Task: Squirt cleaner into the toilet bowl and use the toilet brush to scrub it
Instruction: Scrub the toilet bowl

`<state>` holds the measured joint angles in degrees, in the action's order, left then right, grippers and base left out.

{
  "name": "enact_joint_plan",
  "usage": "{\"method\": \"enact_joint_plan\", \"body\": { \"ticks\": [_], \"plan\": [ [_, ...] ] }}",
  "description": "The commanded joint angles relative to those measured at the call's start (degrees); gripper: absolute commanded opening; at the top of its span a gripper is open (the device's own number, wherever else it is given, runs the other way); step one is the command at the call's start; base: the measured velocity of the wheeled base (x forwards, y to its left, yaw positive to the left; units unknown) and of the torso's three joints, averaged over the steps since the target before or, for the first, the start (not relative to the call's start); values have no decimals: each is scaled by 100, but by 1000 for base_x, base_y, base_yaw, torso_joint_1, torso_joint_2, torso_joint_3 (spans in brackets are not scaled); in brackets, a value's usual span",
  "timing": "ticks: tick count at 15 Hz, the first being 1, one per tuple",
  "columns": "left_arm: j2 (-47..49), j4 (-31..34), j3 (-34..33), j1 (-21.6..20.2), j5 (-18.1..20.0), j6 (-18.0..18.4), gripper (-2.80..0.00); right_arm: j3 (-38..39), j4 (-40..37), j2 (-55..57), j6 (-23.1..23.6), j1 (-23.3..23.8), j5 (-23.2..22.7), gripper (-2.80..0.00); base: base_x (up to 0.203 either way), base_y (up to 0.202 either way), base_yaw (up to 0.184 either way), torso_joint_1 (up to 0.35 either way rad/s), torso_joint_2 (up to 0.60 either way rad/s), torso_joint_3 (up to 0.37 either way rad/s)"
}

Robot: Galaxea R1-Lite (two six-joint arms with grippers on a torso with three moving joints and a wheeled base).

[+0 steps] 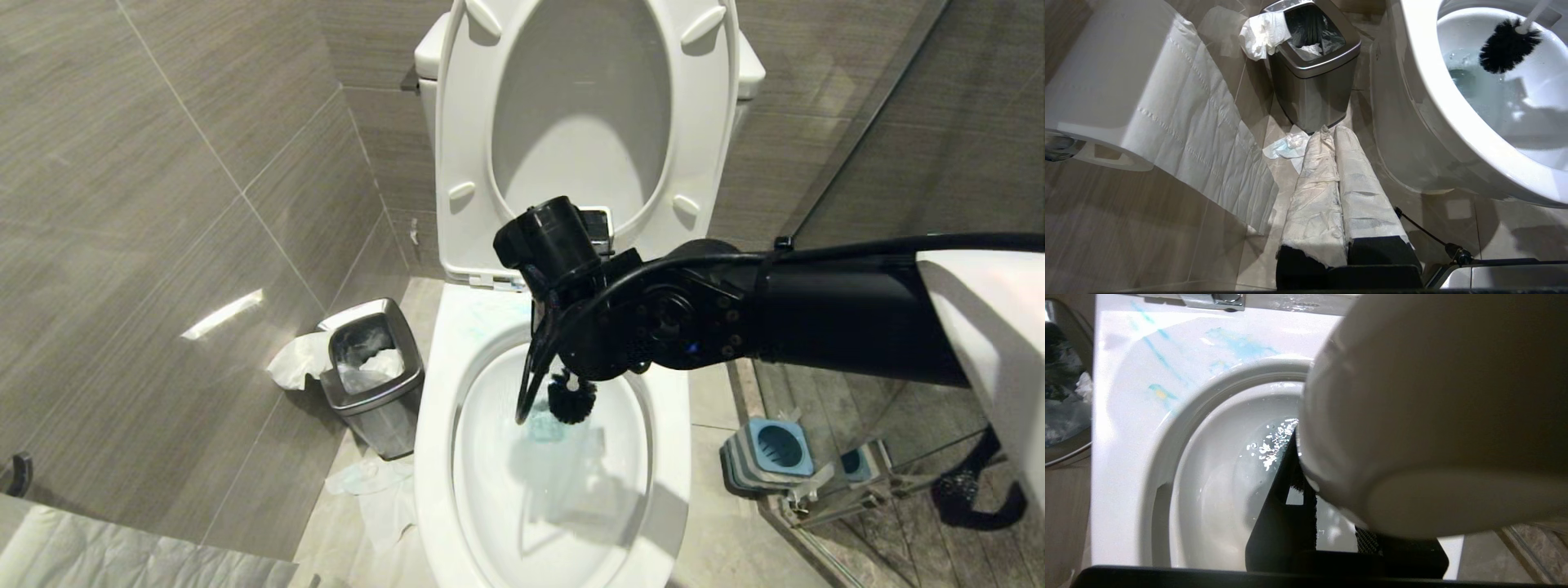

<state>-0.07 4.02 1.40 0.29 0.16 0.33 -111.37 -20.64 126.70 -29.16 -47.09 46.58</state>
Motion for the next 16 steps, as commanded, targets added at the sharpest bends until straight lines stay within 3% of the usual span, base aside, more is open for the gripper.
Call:
{"method": "enact_joint_plan", "body": {
  "ticks": [1,10,14,16],
  "plan": [
    [7,2,0,-3,2,2,-280,-184,-5,268,-11,93,24,-280,0,0,0,0,0,0],
    [7,2,0,-3,2,2,-280,-201,965,547,271,56,-244,-280,0,0,0,0,0,0],
    [7,2,0,-3,2,2,-280,-73,911,446,203,-435,-324,-280,0,0,0,0,0,0],
    [7,2,0,-3,2,2,-280,359,862,203,90,-797,-324,-280,0,0,0,0,0,0]
  ]
}}
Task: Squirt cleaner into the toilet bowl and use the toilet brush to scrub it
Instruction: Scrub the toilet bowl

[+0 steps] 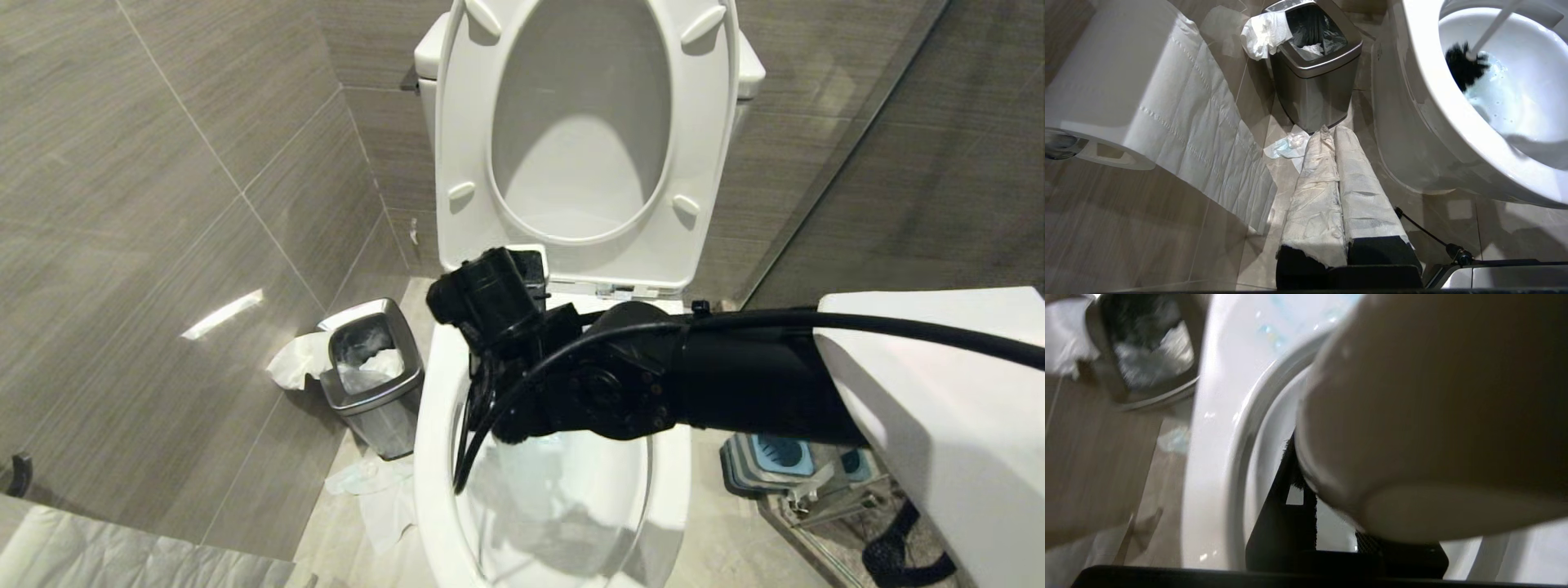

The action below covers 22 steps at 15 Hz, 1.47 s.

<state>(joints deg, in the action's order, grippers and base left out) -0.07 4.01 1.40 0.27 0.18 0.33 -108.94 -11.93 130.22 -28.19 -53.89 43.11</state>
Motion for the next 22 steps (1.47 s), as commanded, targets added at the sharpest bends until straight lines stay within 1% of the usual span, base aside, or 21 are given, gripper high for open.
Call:
{"method": "enact_joint_plan", "body": {
  "ticks": [1,4,6,9,11,16,19,22],
  "plan": [
    [7,3,0,0,-1,2,-280,338,-24,-273,-67,-237,37,-280,0,0,0,0,0,0],
    [7,3,0,0,-1,2,-280,1305,-46,-903,-201,-507,55,-280,0,0,0,0,0,0],
    [7,3,0,0,-1,2,-280,1964,-35,-1285,-325,-579,60,-280,0,0,0,0,0,0],
    [7,3,0,0,-1,2,-280,2678,-28,-1736,-621,-523,95,-280,0,0,0,0,0,0],
    [7,3,0,0,-1,2,-280,2896,-20,-1903,-676,-306,174,-280,0,0,0,0,0,0],
    [7,3,0,0,-1,2,-280,2678,-4,-1945,-554,421,175,-280,0,0,0,0,0,0],
    [7,3,0,0,-1,2,-280,2139,-4,-1768,-408,723,145,-280,0,0,0,0,0,0],
    [7,3,0,0,-1,2,-280,1513,-13,-1418,-304,835,134,-280,0,0,0,0,0,0]
  ]
}}
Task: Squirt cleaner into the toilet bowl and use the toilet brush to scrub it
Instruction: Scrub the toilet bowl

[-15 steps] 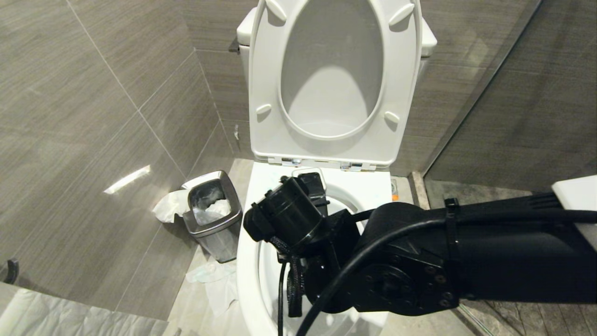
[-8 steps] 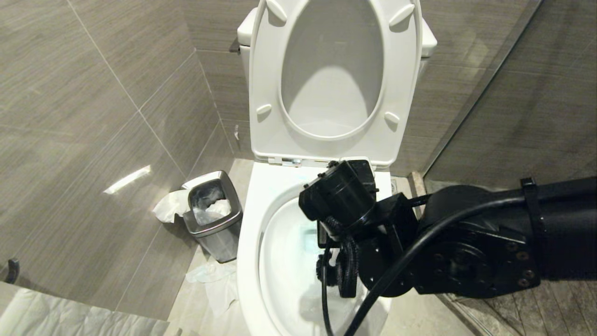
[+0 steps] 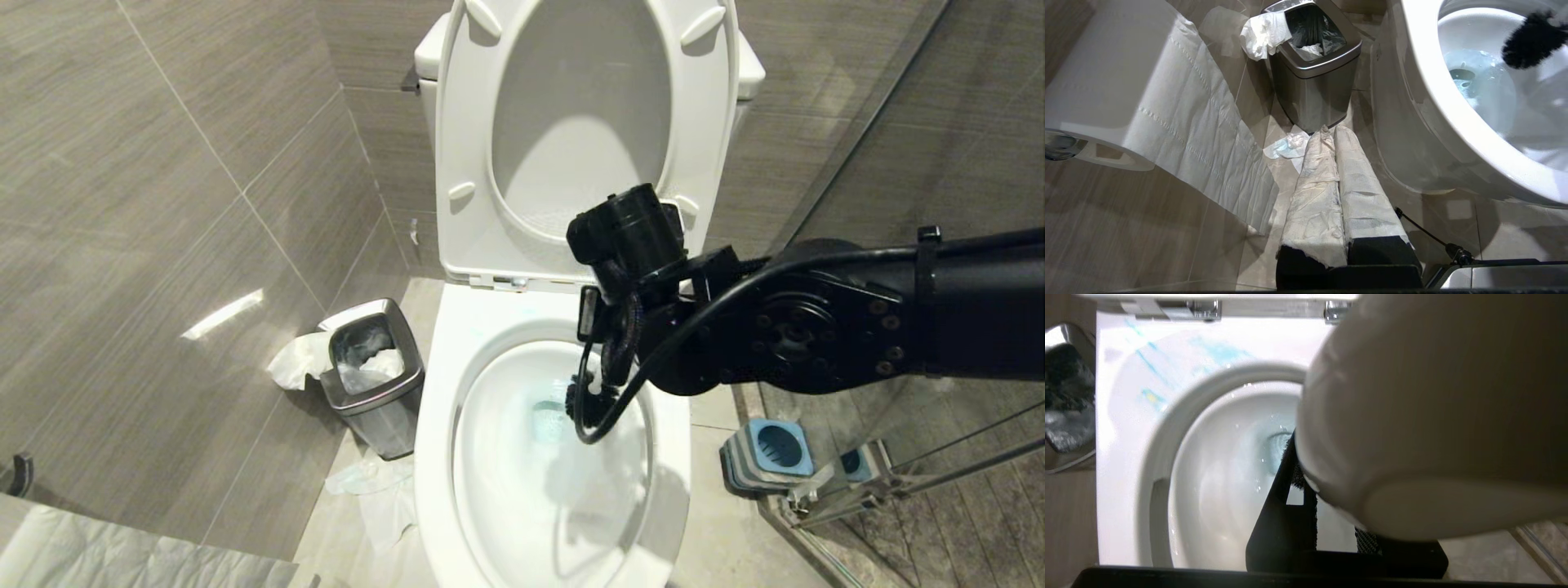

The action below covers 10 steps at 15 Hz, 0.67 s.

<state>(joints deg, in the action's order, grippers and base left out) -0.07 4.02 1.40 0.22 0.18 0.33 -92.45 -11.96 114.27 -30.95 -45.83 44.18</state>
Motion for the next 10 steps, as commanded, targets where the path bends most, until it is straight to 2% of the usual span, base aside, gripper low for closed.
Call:
{"method": "enact_joint_plan", "body": {
  "ticks": [1,10],
  "plan": [
    [7,2,0,4,-1,2,-280,-345,-9,334,12,42,23,-280,0,0,0,0,0,0],
    [7,2,0,4,-1,2,-280,-2076,-37,1416,454,-75,-150,-280,0,0,0,0,0,0]
  ]
}}
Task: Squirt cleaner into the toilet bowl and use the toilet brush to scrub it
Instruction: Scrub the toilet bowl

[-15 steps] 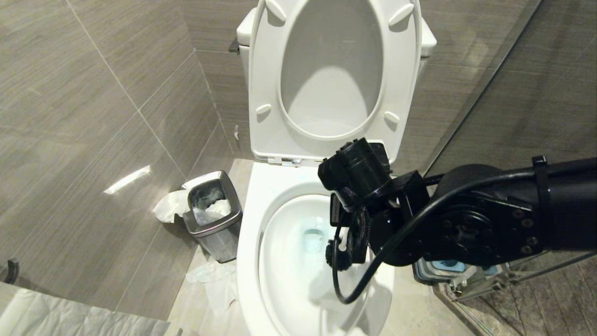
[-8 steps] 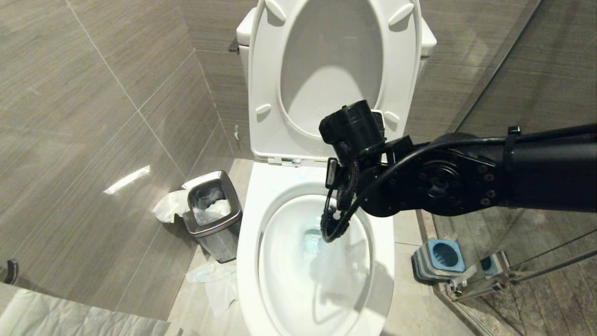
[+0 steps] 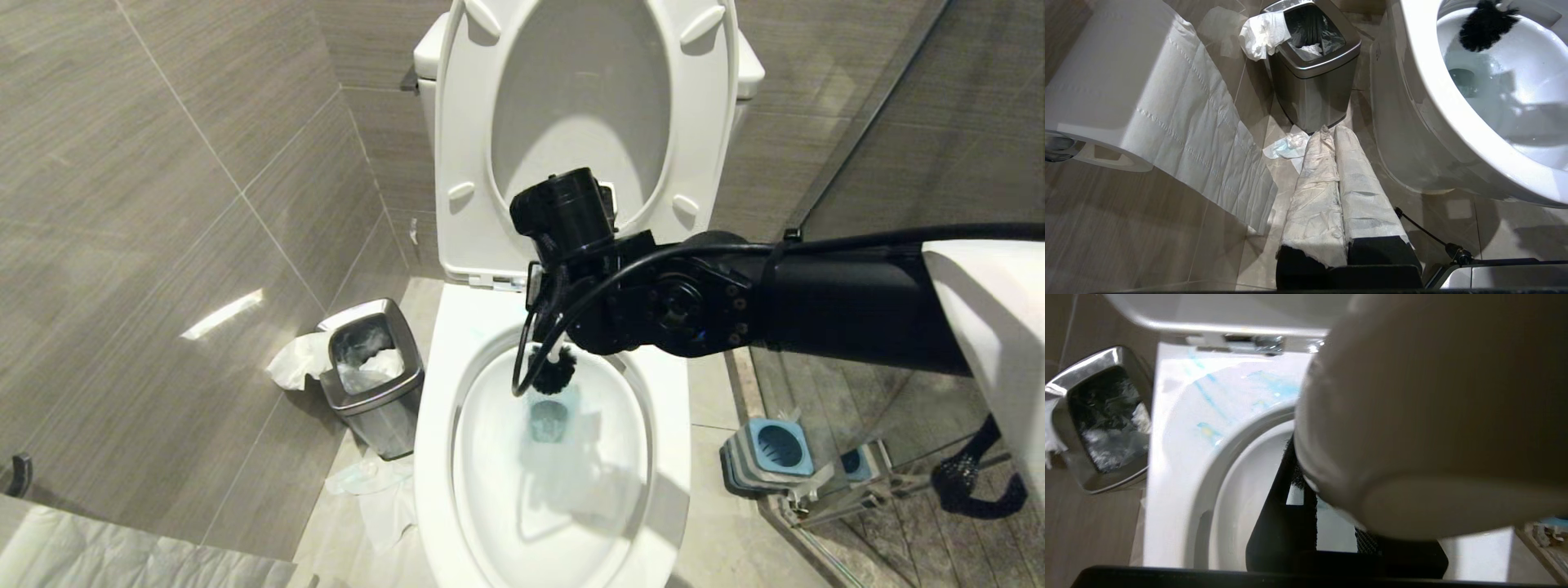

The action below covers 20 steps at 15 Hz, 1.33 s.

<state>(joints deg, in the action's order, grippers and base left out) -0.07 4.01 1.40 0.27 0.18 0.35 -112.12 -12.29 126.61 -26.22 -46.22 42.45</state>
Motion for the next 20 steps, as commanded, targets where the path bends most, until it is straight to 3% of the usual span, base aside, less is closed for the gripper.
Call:
{"method": "enact_joint_plan", "body": {
  "ticks": [1,9,15,20],
  "plan": [
    [7,3,0,0,-1,0,-280,-112,-1,197,10,-98,8,-280,0,0,0,0,0,0],
    [7,3,0,0,-1,0,-280,67,-298,-28,-91,-844,-133,-280,0,0,0,0,0,0],
    [7,3,0,0,-1,0,-280,1261,-640,-893,-593,-1178,-132,-280,0,0,0,0,0,0],
    [7,3,12,0,-1,0,-280,2070,-643,-1515,-791,-1144,-109,-280,0,0,0,0,0,0]
  ]
}}
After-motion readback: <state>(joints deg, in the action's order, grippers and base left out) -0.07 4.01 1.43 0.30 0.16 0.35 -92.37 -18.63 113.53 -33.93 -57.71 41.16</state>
